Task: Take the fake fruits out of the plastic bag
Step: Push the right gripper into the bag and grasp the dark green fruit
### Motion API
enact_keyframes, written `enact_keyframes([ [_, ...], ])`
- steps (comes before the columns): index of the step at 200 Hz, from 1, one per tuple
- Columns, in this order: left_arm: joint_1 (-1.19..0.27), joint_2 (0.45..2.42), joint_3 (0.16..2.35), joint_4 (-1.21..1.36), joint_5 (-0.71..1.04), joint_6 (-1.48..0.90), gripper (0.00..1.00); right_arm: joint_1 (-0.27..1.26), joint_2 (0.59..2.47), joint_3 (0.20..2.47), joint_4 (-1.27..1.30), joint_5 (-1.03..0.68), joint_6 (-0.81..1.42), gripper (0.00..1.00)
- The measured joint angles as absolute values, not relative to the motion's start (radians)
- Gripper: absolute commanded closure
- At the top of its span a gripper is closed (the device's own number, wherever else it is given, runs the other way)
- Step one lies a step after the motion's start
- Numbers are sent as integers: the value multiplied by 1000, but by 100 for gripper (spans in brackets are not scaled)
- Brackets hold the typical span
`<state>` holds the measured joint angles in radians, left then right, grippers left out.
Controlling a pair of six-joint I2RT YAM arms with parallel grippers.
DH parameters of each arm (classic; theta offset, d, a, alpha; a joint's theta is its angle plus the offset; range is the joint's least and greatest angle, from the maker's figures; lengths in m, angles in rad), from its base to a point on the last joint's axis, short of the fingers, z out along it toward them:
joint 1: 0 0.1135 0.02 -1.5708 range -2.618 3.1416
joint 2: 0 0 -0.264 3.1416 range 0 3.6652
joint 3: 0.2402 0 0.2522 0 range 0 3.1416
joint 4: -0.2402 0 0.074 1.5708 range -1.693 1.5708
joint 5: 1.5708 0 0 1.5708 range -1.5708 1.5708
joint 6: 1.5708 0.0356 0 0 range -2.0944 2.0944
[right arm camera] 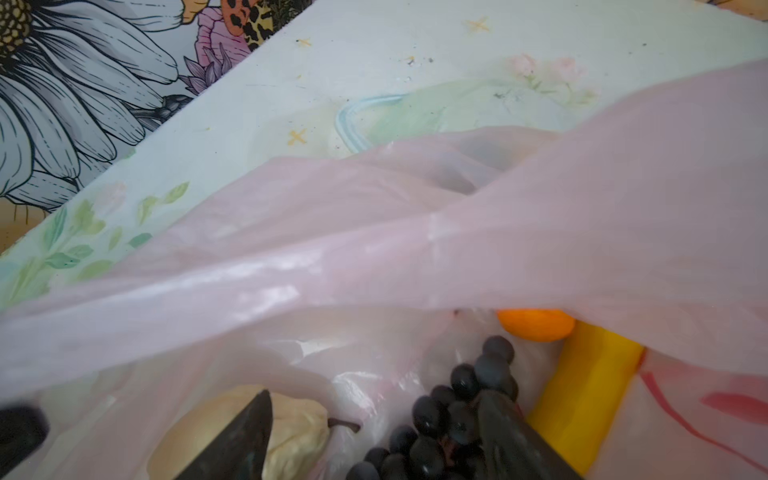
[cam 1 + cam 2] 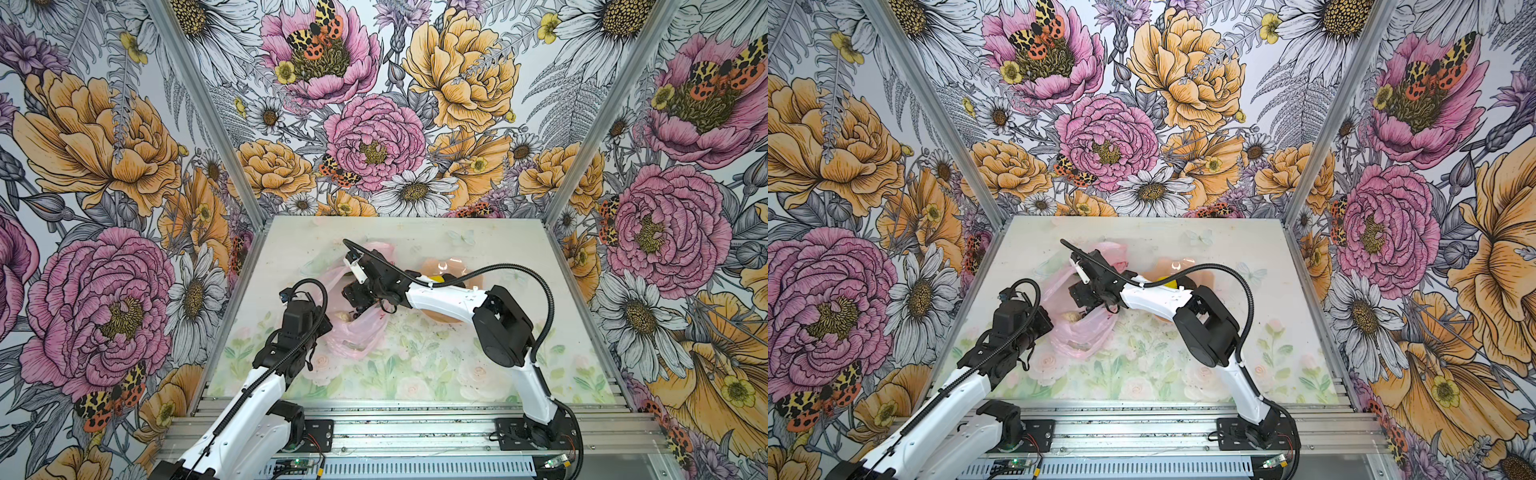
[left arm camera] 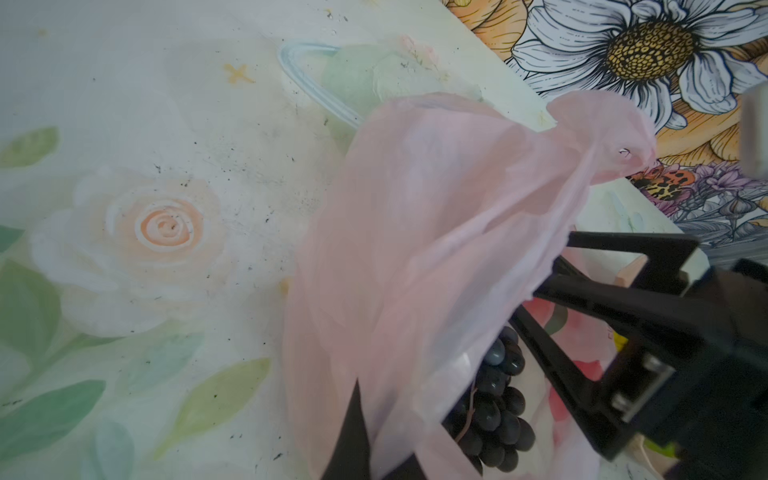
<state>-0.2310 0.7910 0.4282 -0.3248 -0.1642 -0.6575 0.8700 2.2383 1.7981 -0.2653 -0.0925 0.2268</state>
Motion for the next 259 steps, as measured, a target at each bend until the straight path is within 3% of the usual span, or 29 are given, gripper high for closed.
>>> enact_keyframes([
  [65, -140, 667, 428, -408, -165, -660, 100, 868, 2494, 2113, -249, -147, 162, 30],
  [137, -94, 752, 428, -416, -141, -656, 100, 822, 2731, 2502, -302, -163, 236, 33],
  [193, -77, 837, 429, -370, -91, -656, 100, 791, 2757, 2550, -342, -197, 352, 36],
  [259, -56, 1025, 473, -301, -45, -656, 100, 793, 2782, 2552, -359, -223, 434, 46],
])
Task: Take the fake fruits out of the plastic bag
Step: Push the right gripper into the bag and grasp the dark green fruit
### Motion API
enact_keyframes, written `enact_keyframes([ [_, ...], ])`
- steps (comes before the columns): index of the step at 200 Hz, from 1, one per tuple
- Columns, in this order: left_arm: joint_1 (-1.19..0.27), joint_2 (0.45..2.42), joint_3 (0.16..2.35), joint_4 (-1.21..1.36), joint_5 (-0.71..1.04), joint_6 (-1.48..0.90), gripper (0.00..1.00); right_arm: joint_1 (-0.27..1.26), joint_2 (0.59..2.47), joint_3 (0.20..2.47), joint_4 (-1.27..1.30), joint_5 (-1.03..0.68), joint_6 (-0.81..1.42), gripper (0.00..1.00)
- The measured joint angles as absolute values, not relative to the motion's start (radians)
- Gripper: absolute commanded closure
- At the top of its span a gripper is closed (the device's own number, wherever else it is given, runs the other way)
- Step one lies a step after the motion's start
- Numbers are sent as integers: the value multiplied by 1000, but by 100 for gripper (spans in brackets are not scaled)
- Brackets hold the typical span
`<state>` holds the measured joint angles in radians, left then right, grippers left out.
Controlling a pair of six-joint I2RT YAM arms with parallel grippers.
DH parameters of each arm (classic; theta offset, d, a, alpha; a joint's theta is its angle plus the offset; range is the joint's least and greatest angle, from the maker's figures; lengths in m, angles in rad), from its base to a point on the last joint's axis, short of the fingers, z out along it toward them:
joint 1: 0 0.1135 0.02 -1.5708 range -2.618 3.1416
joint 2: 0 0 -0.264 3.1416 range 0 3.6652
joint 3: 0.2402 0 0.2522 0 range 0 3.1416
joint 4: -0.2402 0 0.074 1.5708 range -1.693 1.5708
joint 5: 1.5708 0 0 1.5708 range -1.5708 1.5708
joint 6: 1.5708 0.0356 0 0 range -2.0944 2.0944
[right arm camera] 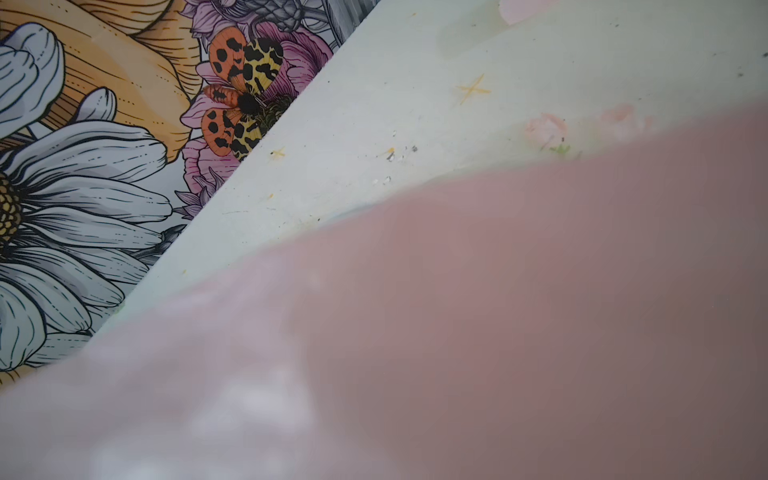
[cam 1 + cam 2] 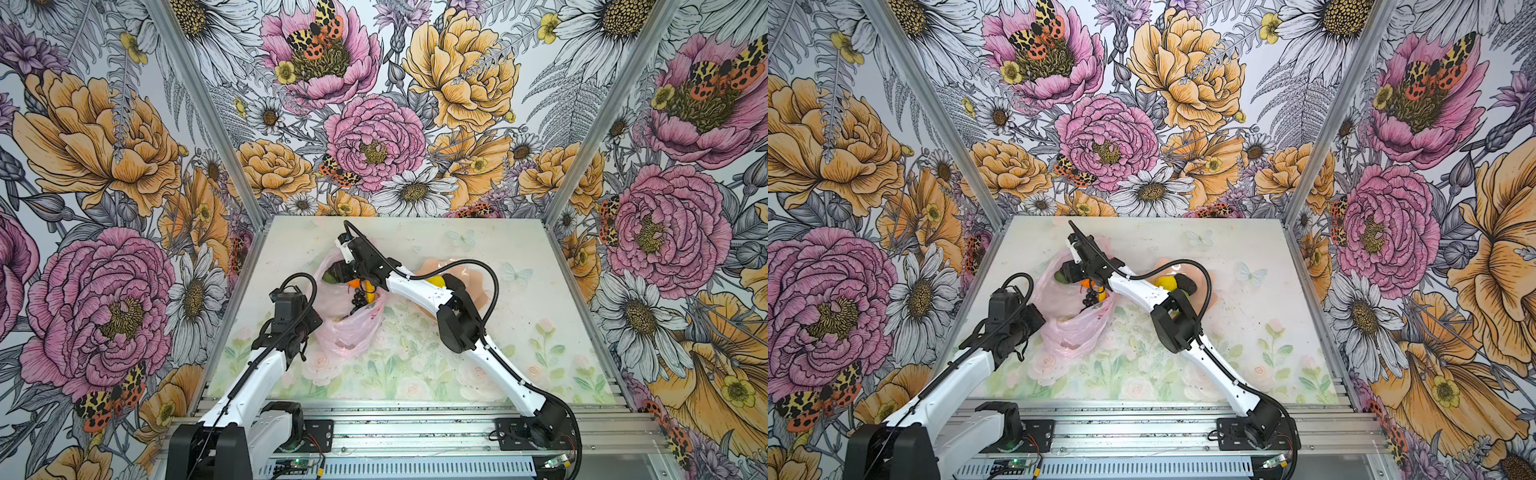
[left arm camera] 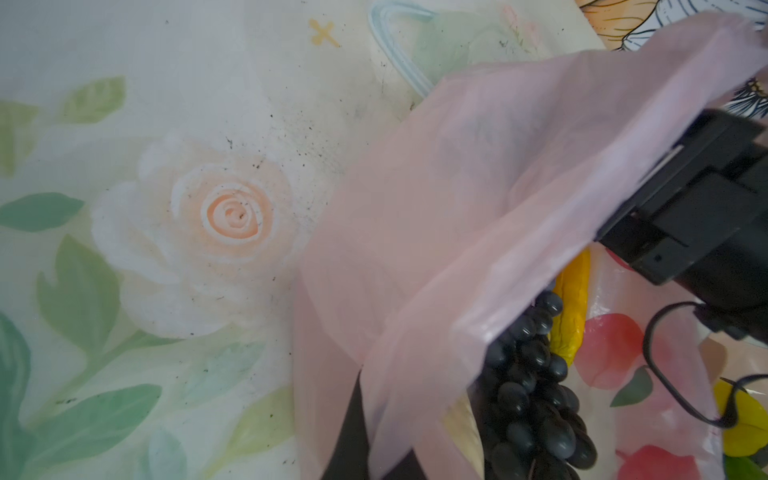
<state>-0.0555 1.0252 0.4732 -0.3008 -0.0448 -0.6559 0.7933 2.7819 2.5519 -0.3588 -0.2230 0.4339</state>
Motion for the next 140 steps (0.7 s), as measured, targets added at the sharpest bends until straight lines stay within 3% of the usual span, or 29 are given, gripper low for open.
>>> enact_keyframes([
  [54, -42, 1136, 492, -245, -23, -655, 100, 797, 2782, 2557, -362, -233, 456, 33],
  [140, -20, 1103, 492, -213, -13, -656, 100, 825, 2796, 2574, -376, -233, 474, 33],
])
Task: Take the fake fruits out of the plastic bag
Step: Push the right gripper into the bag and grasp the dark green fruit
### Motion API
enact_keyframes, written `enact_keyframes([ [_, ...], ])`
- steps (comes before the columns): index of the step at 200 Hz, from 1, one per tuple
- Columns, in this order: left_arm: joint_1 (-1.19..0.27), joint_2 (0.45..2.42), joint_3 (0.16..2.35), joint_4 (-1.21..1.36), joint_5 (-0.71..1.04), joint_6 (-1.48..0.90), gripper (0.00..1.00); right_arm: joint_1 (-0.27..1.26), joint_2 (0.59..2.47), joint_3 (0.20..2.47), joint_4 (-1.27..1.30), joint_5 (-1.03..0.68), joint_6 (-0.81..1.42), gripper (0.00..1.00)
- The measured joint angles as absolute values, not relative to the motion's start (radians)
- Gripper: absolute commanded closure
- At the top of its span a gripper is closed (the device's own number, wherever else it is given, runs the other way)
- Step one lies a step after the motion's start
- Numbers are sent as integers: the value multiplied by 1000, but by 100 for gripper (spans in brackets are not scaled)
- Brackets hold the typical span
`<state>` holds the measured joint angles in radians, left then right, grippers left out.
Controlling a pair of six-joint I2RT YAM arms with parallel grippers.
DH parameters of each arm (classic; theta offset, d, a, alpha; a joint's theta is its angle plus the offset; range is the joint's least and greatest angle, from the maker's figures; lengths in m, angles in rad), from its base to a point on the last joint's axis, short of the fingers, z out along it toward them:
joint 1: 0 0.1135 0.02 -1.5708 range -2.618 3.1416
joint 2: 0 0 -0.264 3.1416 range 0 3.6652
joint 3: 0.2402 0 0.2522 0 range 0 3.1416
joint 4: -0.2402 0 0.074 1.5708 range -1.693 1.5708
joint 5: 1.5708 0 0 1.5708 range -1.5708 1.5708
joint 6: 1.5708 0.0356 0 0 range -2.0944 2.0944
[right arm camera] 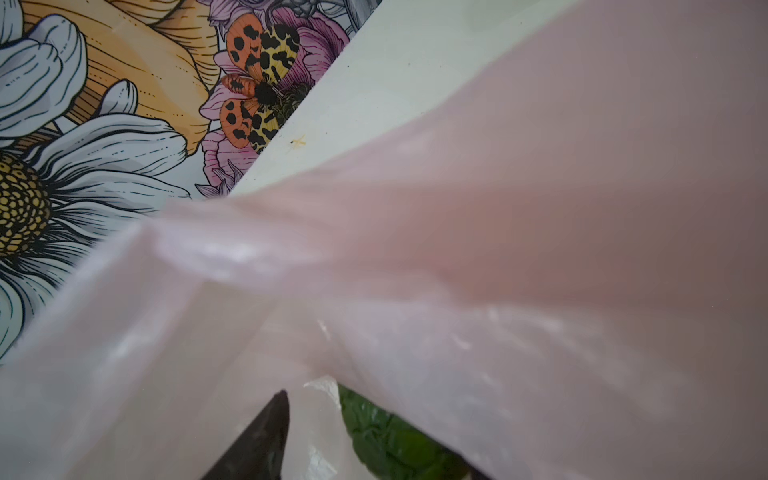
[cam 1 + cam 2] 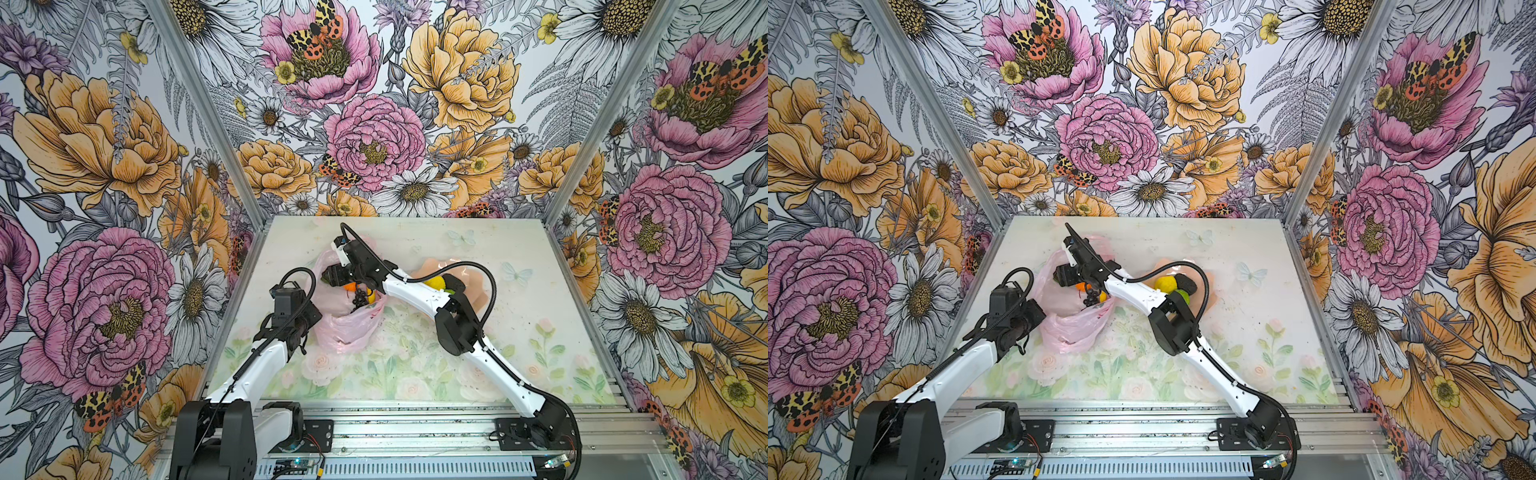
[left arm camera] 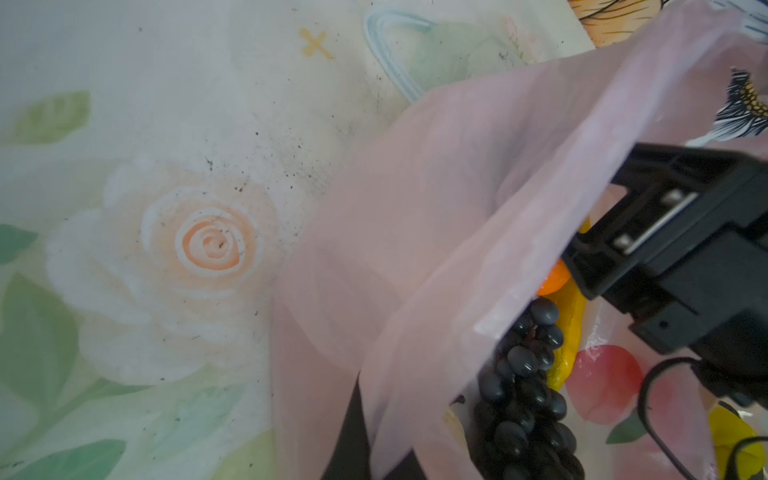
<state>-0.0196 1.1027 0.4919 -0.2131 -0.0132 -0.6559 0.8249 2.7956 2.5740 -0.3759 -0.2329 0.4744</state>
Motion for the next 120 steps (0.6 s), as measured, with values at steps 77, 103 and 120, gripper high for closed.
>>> enact_keyframes([
  [77, -14, 1108, 492, -193, -9, -656, 100, 839, 2841, 2589, -412, -228, 483, 37],
  [103, -14, 1108, 489, -189, -8, -656, 100, 839, 2843, 2601, -428, -209, 487, 41],
  [120, -14, 1106, 486, -188, -6, -656, 100, 839, 2846, 2616, -450, -192, 496, 42],
])
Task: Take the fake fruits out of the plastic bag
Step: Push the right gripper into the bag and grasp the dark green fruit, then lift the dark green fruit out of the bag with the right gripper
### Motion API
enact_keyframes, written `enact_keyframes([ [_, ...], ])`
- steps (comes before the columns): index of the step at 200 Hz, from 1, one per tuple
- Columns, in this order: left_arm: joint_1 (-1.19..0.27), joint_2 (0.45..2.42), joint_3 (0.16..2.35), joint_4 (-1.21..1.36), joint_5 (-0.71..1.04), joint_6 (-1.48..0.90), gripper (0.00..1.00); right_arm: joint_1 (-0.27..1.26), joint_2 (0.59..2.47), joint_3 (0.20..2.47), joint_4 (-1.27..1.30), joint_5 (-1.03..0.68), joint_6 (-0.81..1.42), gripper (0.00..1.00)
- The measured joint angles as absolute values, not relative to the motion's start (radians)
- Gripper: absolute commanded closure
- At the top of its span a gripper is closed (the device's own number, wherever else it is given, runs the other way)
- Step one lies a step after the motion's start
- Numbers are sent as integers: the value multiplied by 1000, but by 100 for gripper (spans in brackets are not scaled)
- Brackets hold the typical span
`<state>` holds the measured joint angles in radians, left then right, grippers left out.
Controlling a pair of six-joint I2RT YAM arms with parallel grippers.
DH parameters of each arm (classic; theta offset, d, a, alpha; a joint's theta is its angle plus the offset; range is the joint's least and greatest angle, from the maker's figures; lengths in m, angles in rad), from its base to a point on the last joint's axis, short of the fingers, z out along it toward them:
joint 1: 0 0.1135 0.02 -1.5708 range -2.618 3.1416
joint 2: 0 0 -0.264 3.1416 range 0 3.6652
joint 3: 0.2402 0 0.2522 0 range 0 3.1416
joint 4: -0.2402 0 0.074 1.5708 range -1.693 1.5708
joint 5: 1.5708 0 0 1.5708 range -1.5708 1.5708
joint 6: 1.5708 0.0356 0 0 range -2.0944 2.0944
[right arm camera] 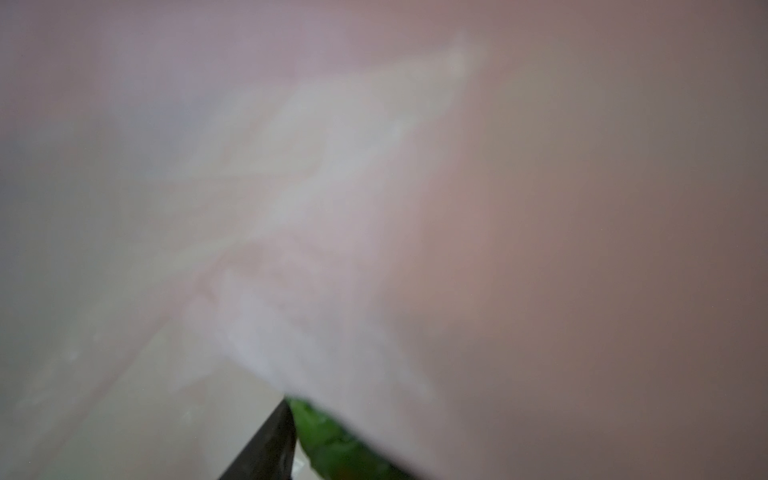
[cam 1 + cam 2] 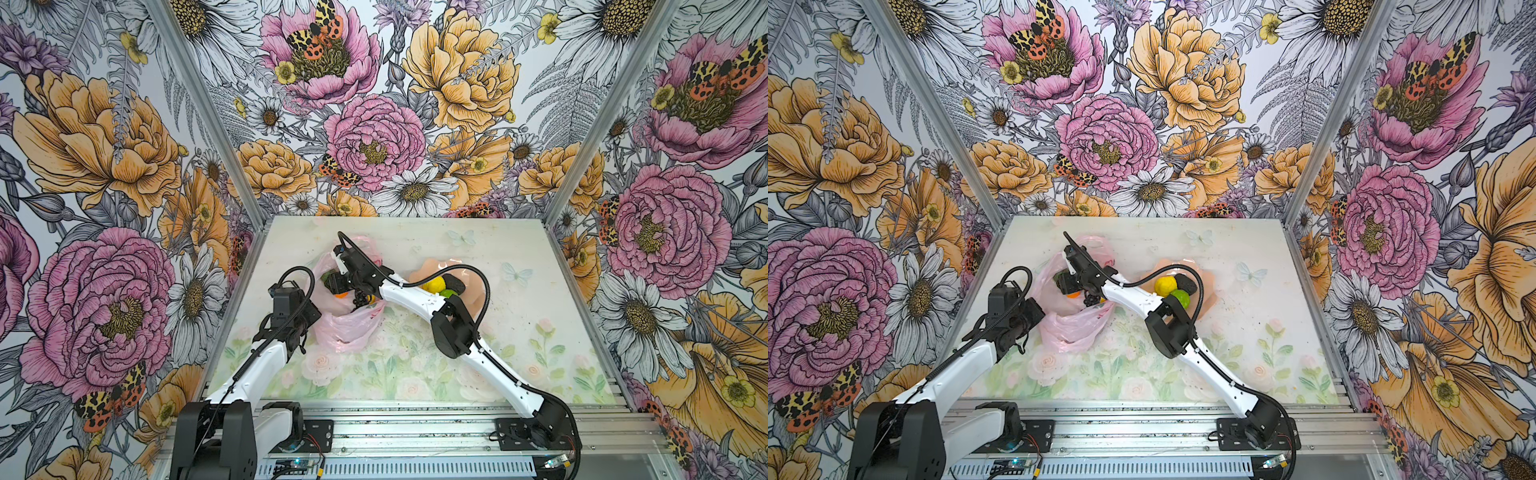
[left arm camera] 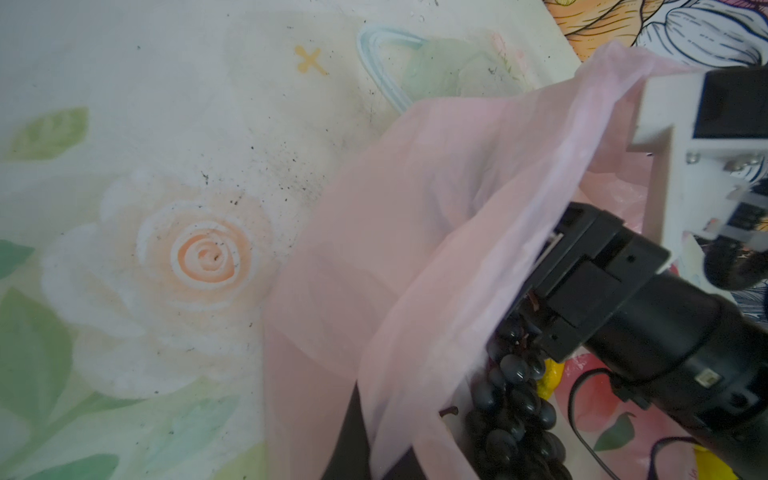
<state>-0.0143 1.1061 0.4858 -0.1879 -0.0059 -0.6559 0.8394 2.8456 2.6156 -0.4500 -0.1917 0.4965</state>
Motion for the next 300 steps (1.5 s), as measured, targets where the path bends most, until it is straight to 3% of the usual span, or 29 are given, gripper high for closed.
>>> enact_keyframes([
  [68, -14, 1093, 477, -187, -6, -656, 100, 839, 2838, 2615, -475, -169, 505, 46],
  [165, -14, 1096, 477, -182, -6, -656, 100, 841, 2646, 2394, -487, -161, 477, 47],
  [271, -14, 1106, 477, -178, -5, -652, 100, 846, 2581, 2265, -475, -123, 444, 46],
  [300, -14, 1106, 477, -178, -5, -651, 100, 846, 2582, 2268, -475, -119, 443, 40],
])
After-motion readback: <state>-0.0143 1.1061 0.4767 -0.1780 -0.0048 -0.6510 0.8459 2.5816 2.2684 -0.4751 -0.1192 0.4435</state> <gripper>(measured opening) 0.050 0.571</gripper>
